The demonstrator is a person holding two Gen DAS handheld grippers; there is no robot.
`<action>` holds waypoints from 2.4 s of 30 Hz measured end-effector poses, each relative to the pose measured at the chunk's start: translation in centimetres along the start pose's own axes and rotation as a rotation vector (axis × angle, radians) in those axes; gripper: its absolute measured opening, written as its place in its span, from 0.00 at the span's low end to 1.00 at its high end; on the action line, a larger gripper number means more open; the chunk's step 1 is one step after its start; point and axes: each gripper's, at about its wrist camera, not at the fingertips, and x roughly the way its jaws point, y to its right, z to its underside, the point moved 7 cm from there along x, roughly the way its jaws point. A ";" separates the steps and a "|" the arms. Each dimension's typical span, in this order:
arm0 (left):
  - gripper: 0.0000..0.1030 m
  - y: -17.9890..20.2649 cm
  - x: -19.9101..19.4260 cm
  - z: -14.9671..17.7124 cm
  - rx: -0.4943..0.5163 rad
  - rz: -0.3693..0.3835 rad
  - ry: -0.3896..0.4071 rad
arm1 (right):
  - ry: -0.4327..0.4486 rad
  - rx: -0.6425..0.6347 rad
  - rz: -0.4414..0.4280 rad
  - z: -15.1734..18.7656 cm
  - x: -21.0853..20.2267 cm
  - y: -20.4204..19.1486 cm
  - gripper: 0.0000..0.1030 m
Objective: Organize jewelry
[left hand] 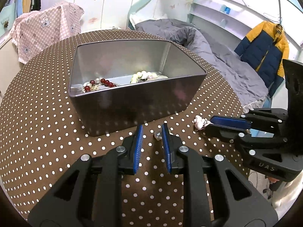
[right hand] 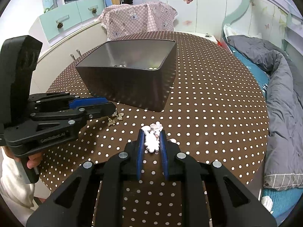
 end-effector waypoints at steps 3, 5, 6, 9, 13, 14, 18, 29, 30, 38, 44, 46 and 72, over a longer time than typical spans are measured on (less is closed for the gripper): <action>0.20 0.0 -0.1 0.2 0.008 0.001 -0.001 | 0.001 0.005 0.003 0.0 -0.1 0.2 0.14; 0.20 0.0 -0.2 0.1 0.013 0.000 -0.003 | 0.002 0.006 0.003 0.0 -0.2 0.2 0.14; 0.20 0.0 -0.3 0.2 0.013 -0.001 -0.003 | 0.002 0.006 0.002 0.0 -0.2 0.2 0.14; 0.20 0.4 -0.4 0.4 0.024 0.006 -0.003 | 0.005 0.003 -0.002 -0.2 -0.2 0.0 0.14; 0.20 0.6 -0.2 0.7 0.028 0.014 -0.015 | 0.009 -0.001 -0.002 -0.3 -0.3 -0.1 0.14; 0.20 0.6 -0.2 0.8 0.029 0.021 -0.012 | 0.010 -0.001 -0.001 -0.4 -0.3 -0.2 0.14; 0.20 0.7 -0.1 0.7 0.031 0.025 -0.013 | 0.010 -0.001 0.003 -0.4 -0.4 -0.1 0.14; 0.11 0.0 0.1 0.4 0.010 0.020 -0.010 | 0.013 0.001 0.005 -0.6 -0.6 0.0 0.14; 0.11 0.0 0.0 0.5 0.013 0.014 -0.005 | 0.014 0.001 0.004 -0.6 -0.6 0.0 0.14; 0.11 -0.2 -0.8 0.4 -0.002 0.012 0.018 | 0.031 -0.005 0.007 -1.1 -1.2 0.0 0.14; 0.11 -0.1 -1.9 -0.1 0.004 0.005 0.047 | 0.053 -0.014 0.011 -1.8 -1.7 0.1 0.14; 0.11 0.0 -2.3 -0.2 0.005 0.003 0.058 | 0.061 -0.019 0.012 -2.1 -1.8 -0.1 0.14; 0.11 -1.9 -6.2 -4.4 -0.010 -0.072 0.206 | 0.195 -0.055 -0.012 -8.4 -3.1 -0.6 0.21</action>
